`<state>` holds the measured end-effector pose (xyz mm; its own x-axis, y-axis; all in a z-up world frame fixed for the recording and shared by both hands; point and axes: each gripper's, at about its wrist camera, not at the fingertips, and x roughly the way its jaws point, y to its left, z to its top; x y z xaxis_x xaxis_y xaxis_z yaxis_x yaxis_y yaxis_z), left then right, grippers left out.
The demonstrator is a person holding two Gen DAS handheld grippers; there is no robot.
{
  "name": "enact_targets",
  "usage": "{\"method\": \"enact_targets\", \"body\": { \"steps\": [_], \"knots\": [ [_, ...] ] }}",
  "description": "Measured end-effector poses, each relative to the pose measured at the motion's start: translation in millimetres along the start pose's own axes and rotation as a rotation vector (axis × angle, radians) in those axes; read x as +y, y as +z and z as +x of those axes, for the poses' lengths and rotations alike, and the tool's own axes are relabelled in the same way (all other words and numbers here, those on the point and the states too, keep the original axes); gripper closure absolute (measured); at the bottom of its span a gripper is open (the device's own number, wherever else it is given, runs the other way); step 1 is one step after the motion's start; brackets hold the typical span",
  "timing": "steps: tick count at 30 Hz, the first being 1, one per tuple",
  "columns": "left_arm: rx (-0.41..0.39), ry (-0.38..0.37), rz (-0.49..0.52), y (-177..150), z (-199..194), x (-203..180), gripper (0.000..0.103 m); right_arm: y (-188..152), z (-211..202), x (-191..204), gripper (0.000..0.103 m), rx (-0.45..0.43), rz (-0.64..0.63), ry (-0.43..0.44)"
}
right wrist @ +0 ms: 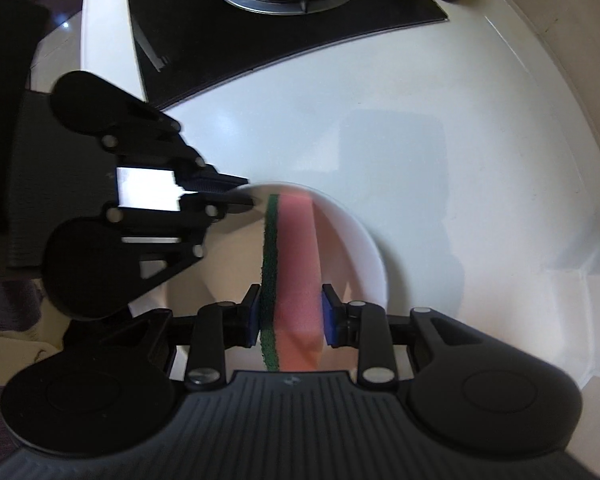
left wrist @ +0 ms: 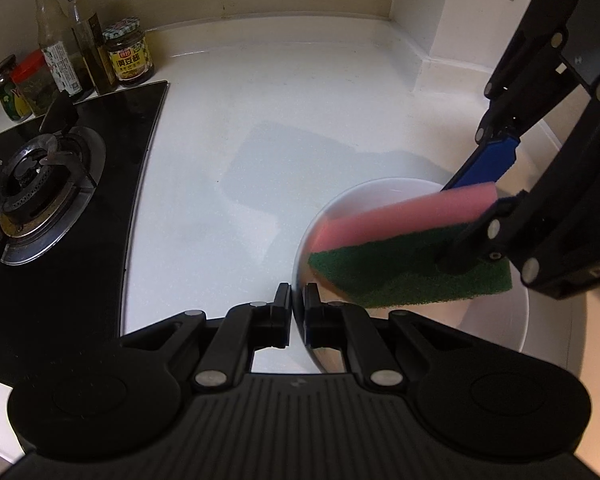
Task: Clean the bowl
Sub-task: 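Tilt the white bowl with the left tool while the right gripper brings the sponge inside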
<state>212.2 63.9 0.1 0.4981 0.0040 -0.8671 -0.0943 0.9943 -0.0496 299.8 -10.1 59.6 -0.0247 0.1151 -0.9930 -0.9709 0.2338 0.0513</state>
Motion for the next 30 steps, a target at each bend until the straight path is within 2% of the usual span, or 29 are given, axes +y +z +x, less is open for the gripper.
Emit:
{"method": "enact_targets", "body": {
  "steps": [6,11,16,19,22,23,24,25,27,29,30],
  "knots": [
    [-0.001,-0.010,0.000,-0.4,-0.6,2.9,0.100,-8.0,-0.9,-14.2,0.078,-0.016,0.225,-0.026],
    [0.002,-0.015,-0.001,0.2,-0.5,4.4,0.099,-35.9,-10.0,-30.6,0.078,-0.045,0.488,-0.037],
    [0.005,-0.019,0.000,1.1,-0.1,5.7,0.099,-65.8,-14.9,-38.9,0.078,-0.043,0.733,0.025],
    [0.007,-0.017,0.006,1.5,0.2,5.7,0.099,-79.9,-14.8,-47.2,0.078,-0.019,0.820,0.099],
    [0.011,-0.016,0.011,0.7,-0.1,5.9,0.099,-74.5,3.9,-47.8,0.074,-0.016,0.871,0.140],
    [0.011,-0.016,0.012,0.3,-0.2,6.1,0.100,-73.3,10.3,-48.5,0.071,-0.013,0.886,0.158],
    [0.012,-0.016,0.012,-0.1,-0.4,6.0,0.100,-72.2,16.6,-49.3,0.063,-0.011,0.902,0.175],
    [0.012,-0.016,0.013,-0.6,-0.7,5.8,0.099,-72.1,19.5,-49.5,0.056,-0.010,0.882,0.168],
    [0.012,-0.016,0.014,-1.4,-1.1,5.9,0.099,-71.2,26.3,-50.0,0.049,0.002,0.869,0.156],
    [0.012,-0.017,0.012,-1.5,-1.4,6.2,0.099,-77.3,21.4,-53.1,0.049,-0.031,0.876,0.154],
    [0.013,-0.019,0.009,-1.6,-1.6,6.7,0.099,-81.1,14.1,-52.3,0.049,-0.059,0.855,0.122]
  ]
}}
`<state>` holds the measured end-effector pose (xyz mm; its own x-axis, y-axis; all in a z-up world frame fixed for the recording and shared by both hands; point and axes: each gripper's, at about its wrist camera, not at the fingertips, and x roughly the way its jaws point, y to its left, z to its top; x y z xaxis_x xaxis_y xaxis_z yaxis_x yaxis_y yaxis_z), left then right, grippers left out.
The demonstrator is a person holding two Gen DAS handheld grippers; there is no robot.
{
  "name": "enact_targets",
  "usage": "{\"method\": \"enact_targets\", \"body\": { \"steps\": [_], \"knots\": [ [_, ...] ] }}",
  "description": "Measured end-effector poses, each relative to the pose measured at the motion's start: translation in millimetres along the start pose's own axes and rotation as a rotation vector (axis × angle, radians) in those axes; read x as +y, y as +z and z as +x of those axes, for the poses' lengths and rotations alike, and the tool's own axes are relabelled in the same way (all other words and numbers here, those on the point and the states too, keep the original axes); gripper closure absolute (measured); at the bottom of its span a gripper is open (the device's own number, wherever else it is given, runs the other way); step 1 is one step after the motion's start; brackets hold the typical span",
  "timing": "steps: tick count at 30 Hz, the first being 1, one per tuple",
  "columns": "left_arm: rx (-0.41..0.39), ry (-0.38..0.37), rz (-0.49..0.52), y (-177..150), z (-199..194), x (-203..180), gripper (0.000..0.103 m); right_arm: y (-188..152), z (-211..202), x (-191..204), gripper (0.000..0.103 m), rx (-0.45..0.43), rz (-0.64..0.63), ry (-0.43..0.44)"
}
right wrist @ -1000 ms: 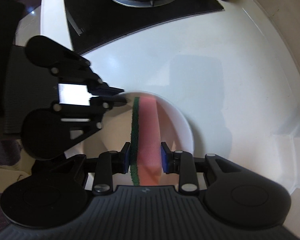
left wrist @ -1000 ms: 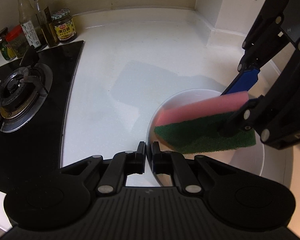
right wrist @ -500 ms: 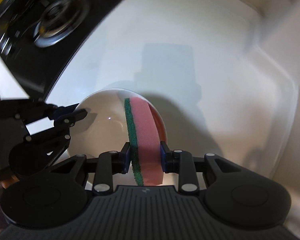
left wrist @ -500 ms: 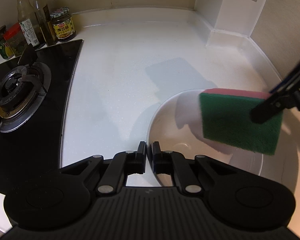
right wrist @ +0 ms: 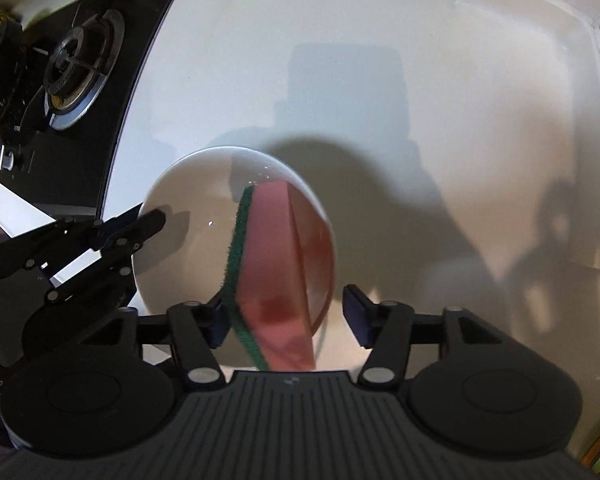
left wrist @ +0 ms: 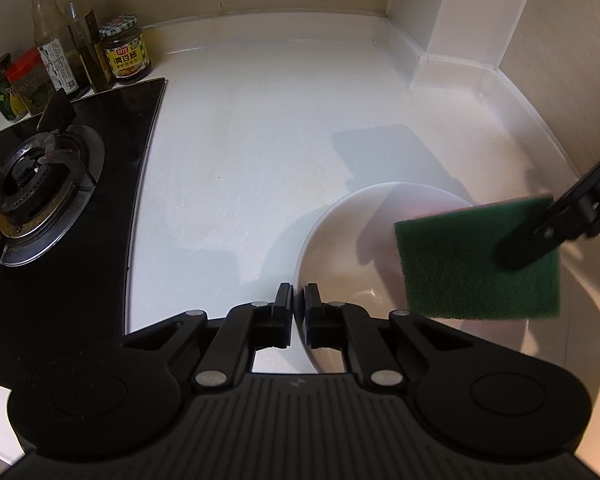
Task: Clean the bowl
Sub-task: 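Tilt the white bowl with the left tool while the right gripper brings the sponge inside, then scrub the bowl interior with the sponge in the right gripper while the left tool holds the bowl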
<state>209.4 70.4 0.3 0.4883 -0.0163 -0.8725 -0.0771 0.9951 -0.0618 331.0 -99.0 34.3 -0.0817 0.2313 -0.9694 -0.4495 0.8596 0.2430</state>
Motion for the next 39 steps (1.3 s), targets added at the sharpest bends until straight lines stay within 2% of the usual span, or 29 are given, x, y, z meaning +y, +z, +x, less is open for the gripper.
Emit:
{"method": "enact_targets", "body": {
  "steps": [3,5,7,8,9,10,11,13,15,16,19,21,24,25,26,27,28,31,35,39],
  "knots": [
    [0.001,-0.003,-0.005,-0.3,-0.4,0.9,0.099,-12.0,-24.5,-0.8,0.049,-0.098,-0.099,-0.029],
    [0.002,-0.001,-0.005,-0.2,-0.4,0.7,0.099,-27.2,-43.8,6.7,0.053,-0.163,-0.255,-0.057],
    [0.002,0.000,-0.007,-0.5,-0.5,0.6,0.099,-57.5,-58.6,25.7,0.056,-0.278,-0.577,-0.180],
    [0.001,0.000,-0.009,-0.7,-0.5,0.5,0.099,-69.7,-58.2,32.0,0.056,-0.304,-0.702,-0.247],
    [0.001,0.001,-0.009,-1.0,-0.7,0.5,0.099,-95.3,-49.8,40.3,0.056,-0.347,-0.950,-0.393],
    [0.001,0.002,-0.008,-1.4,-1.0,0.3,0.099,-116.1,-37.1,42.1,0.056,-0.373,-1.146,-0.509],
    [0.000,0.004,-0.008,-1.6,-1.2,0.2,0.099,-128.8,-27.5,41.3,0.056,-0.383,-1.268,-0.575],
    [0.001,0.009,-0.009,-1.7,-1.2,-0.5,0.099,-165.8,10.0,25.8,0.055,-0.396,-1.672,-0.763],
    [0.002,0.014,-0.011,-1.5,-1.5,-1.4,0.099,-181.9,34.2,11.2,0.053,-0.422,-1.918,-0.852],
    [0.003,0.017,-0.012,-1.4,-1.6,-1.9,0.099,-185.0,42.4,7.4,0.052,-0.447,-2.000,-0.880],
    [0.006,0.025,-0.018,-0.8,-1.5,-2.7,0.099,-181.3,51.3,9.0,0.046,-0.523,-2.137,-0.901],
    [0.008,0.028,-0.022,-0.5,-1.1,-2.9,0.099,-176.8,54.7,10.6,0.046,-0.556,-2.228,-0.909],
    [0.008,0.030,-0.029,-0.5,-1.0,-2.7,0.099,-169.2,67.8,15.9,0.046,-0.527,-2.378,-0.941],
    [0.008,0.030,-0.031,-0.6,-1.0,-2.6,0.099,-166.0,69.6,15.2,0.050,-0.512,-2.413,-0.940],
    [0.009,0.028,-0.035,-0.6,-0.9,-2.1,0.099,-162.6,71.3,18.4,0.054,-0.496,-2.425,-0.928],
    [0.010,0.026,-0.041,-0.4,-0.8,-1.2,0.099,-159.2,72.9,21.8,0.070,-0.479,-2.437,-0.915],
    [0.011,0.024,-0.045,-0.2,-0.7,-0.4,0.099,-159.8,72.2,27.7,0.072,-0.470,-2.432,-0.886],
    [0.013,0.022,-0.050,-0.4,-0.3,1.2,0.099,-158.7,71.5,34.8,0.073,-0.459,-2.445,-0.840],
    [0.015,0.022,-0.056,-0.1,0.2,2.8,0.099,-159.4,80.2,33.5,0.072,-0.455,-2.513,-0.886],
    [0.016,0.032,-0.064,0.3,0.6,-4.0,0.099,-163.5,68.8,49.0,0.073,-0.390,-2.465,-0.806]
  ]
}}
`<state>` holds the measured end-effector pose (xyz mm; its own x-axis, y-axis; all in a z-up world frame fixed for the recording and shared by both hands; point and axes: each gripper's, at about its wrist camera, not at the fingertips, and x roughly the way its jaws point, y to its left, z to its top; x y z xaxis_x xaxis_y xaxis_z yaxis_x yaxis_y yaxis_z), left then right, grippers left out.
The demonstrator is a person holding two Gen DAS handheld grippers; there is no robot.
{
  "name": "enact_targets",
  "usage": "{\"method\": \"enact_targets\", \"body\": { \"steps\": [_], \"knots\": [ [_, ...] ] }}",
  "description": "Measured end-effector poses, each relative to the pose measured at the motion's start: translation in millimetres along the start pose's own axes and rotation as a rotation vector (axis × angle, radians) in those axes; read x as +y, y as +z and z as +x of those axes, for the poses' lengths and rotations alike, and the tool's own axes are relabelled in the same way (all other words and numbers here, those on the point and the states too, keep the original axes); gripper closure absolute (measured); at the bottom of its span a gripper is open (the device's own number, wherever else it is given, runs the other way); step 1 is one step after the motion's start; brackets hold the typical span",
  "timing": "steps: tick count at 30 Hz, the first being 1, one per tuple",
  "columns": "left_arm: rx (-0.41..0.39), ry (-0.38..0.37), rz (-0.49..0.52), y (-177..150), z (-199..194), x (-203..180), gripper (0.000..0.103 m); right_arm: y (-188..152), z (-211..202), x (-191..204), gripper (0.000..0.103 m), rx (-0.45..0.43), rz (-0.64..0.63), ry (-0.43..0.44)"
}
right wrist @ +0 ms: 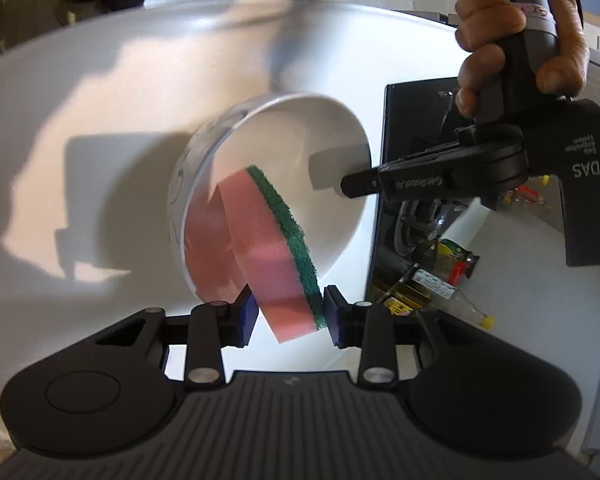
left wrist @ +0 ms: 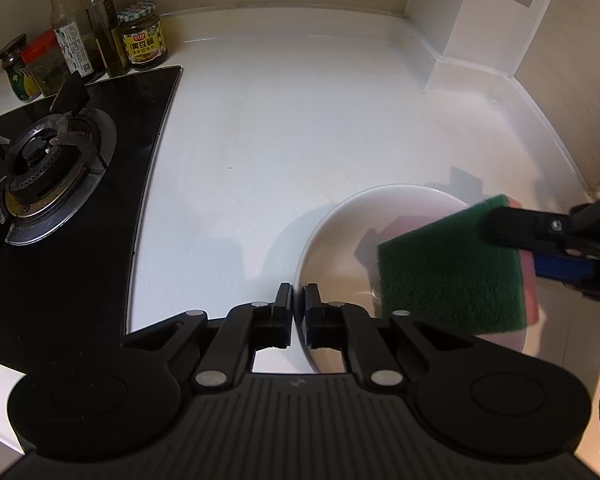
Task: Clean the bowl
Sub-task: 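Scrub the bowl interior with the sponge in the right gripper while the left tool holds the bowl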
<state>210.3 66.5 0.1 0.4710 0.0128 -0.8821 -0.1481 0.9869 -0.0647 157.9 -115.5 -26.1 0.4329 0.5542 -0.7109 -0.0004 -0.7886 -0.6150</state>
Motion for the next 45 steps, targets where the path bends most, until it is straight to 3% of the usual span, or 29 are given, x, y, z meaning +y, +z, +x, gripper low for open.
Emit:
{"method": "enact_targets", "body": {
  "steps": [5,8,11,16,18,19,21,26,29,31,33,36,38,45],
  "knots": [
    [0.000,0.000,-0.005,0.0,-1.1,-0.4,0.099,4.8,-16.5,-22.6,0.073,-0.002,0.226,0.131],
    [-0.001,0.000,-0.007,-0.3,-1.4,-0.1,0.099,6.1,-22.7,-31.7,0.074,-0.051,0.326,0.230],
    [-0.002,-0.001,-0.008,-0.6,-1.5,0.5,0.099,11.4,-17.3,-32.0,0.075,-0.062,0.387,0.239],
    [-0.005,0.004,-0.005,-1.9,-1.6,0.2,0.099,-17.0,-8.7,-65.6,0.078,-0.046,0.858,0.259],
    [-0.006,0.007,-0.003,-1.9,-1.2,0.4,0.099,-33.9,-9.8,-76.0,0.078,-0.052,0.965,0.231],
    [-0.007,0.008,-0.001,-1.9,-1.1,0.4,0.099,-36.2,-10.9,-78.6,0.078,-0.065,0.956,0.213],
    [-0.007,0.009,0.000,-2.0,-1.1,0.5,0.099,-25.5,-10.7,-76.8,0.078,-0.074,0.823,0.171],
    [-0.021,0.041,0.008,-4.0,-0.7,3.3,0.097,15.2,1.7,-54.9,0.078,-0.015,0.402,0.079],
    [-0.017,0.033,-0.009,-2.6,-0.5,8.0,0.097,24.1,8.1,-37.4,0.078,0.017,0.204,0.095],
    [-0.019,0.038,-0.004,-2.8,-0.3,7.6,0.097,28.6,11.5,-29.0,0.078,0.041,0.146,0.140],
    [-0.019,0.042,-0.004,-2.7,0.2,7.4,0.098,29.9,13.7,-32.7,0.078,0.075,0.220,0.195],
    [-0.015,0.033,-0.020,0.1,1.5,11.0,0.098,22.3,14.4,-55.5,0.078,0.092,0.476,0.335],
    [-0.010,0.030,-0.029,2.7,2.6,12.8,0.099,14.2,11.4,-64.9,0.078,0.086,0.579,0.410],
    [0.001,0.032,-0.023,7.5,6.0,14.7,0.097,-32.9,3.6,-99.4,0.078,-0.121,1.170,0.619]
  ]
}}
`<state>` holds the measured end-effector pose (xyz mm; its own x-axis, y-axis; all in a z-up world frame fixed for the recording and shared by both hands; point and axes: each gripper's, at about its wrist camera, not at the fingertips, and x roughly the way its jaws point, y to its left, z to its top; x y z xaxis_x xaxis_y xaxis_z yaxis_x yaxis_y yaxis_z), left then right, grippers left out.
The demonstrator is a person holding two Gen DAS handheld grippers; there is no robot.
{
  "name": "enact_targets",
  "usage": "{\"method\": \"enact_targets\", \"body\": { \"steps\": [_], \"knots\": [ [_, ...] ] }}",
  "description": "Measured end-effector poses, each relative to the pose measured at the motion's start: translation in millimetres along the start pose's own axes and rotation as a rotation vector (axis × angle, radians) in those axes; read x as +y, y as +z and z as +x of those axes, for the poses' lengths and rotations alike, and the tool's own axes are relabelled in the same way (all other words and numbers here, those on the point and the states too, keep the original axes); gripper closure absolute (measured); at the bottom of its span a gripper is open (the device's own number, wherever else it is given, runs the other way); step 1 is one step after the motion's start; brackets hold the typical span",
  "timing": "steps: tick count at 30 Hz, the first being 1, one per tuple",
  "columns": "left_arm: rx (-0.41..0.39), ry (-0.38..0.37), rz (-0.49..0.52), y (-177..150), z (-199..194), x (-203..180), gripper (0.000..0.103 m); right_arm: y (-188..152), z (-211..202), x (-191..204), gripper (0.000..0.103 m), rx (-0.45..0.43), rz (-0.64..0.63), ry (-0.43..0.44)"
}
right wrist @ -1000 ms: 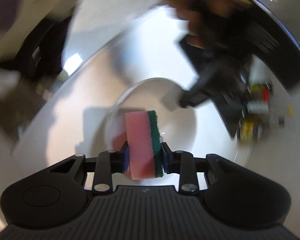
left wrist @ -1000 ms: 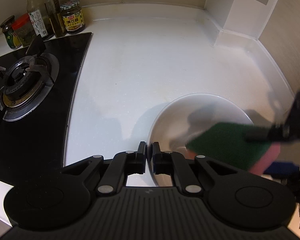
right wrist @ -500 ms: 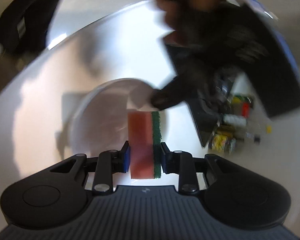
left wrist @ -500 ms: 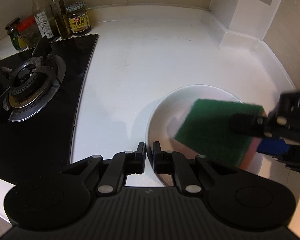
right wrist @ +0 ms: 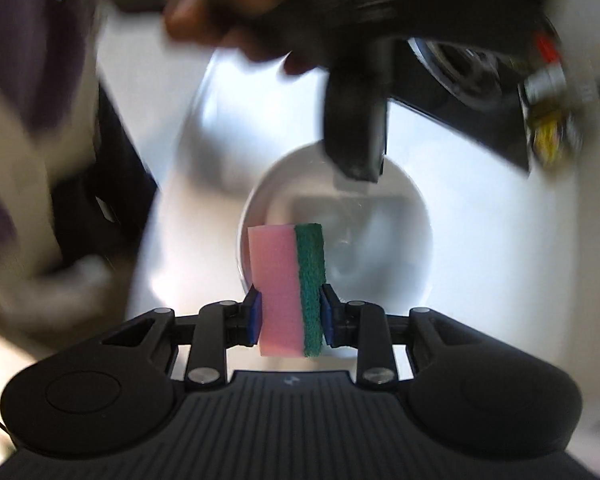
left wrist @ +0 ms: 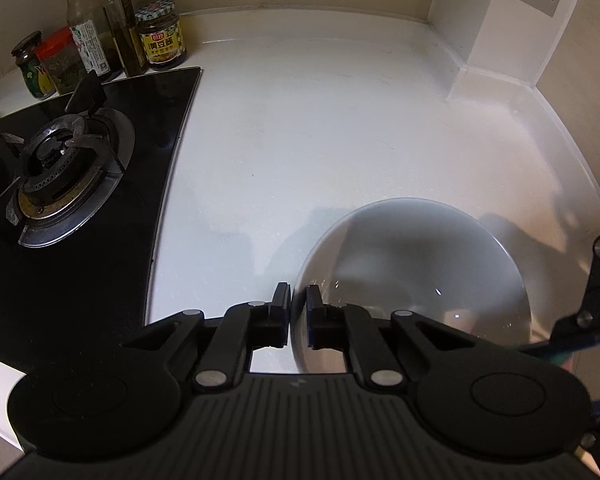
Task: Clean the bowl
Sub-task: 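Scrub the bowl interior with the sponge in the right gripper while the left tool holds the bowl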
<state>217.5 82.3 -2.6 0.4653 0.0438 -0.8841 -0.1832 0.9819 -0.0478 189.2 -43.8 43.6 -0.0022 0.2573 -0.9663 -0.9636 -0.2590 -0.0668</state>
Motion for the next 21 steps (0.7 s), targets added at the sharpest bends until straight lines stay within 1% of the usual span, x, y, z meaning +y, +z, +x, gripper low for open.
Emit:
{"method": "enact_targets", "body": {
  "steps": [2,3,5,6,8,11,12,14,15,17,18,20,21],
  "knots": [
    [0.005,-0.005,0.004,0.4,0.2,0.7,0.097,-6.5,-6.1,-7.6,0.078,-0.051,0.086,0.038],
    [0.007,-0.005,0.008,0.3,0.2,0.7,0.097,-11.8,-10.4,-9.6,0.078,-0.061,0.097,0.017],
    [0.008,-0.002,0.017,0.4,0.5,0.0,0.097,-18.7,-17.3,-11.2,0.078,-0.060,0.065,-0.074],
    [0.007,0.000,0.023,0.4,0.7,-0.7,0.097,-19.3,-18.6,-9.9,0.078,-0.044,0.006,-0.160],
    [0.006,0.004,0.033,0.2,1.2,-1.6,0.097,-15.9,-14.2,-1.5,0.078,-0.021,-0.144,-0.279],
    [0.003,0.010,0.039,0.1,1.8,-1.2,0.098,-9.7,-2.9,14.8,0.079,-0.001,-0.371,-0.361],
    [0.000,0.017,0.039,-0.1,2.0,-0.4,0.098,-10.0,5.0,24.0,0.079,0.031,-0.479,-0.401],
    [-0.005,0.028,0.040,-0.3,2.4,0.7,0.098,-7.0,19.4,26.9,0.079,0.100,-0.625,-0.440],
    [-0.007,0.032,0.039,-0.3,2.6,1.3,0.098,-9.7,25.2,33.0,0.079,0.168,-0.692,-0.455],
    [-0.010,0.035,0.036,0.1,3.1,2.3,0.098,-16.4,30.3,37.6,0.079,0.248,-0.712,-0.436],
    [-0.011,0.033,0.035,0.5,3.4,2.3,0.098,-18.2,31.0,39.5,0.078,0.286,-0.698,-0.419],
    [-0.011,0.034,0.036,1.1,3.3,1.5,0.097,-17.2,25.9,42.5,0.078,0.306,-0.642,-0.399],
    [-0.011,0.035,0.037,1.4,3.3,0.7,0.097,-11.9,20.0,42.0,0.078,0.308,-0.570,-0.369]
  ]
}}
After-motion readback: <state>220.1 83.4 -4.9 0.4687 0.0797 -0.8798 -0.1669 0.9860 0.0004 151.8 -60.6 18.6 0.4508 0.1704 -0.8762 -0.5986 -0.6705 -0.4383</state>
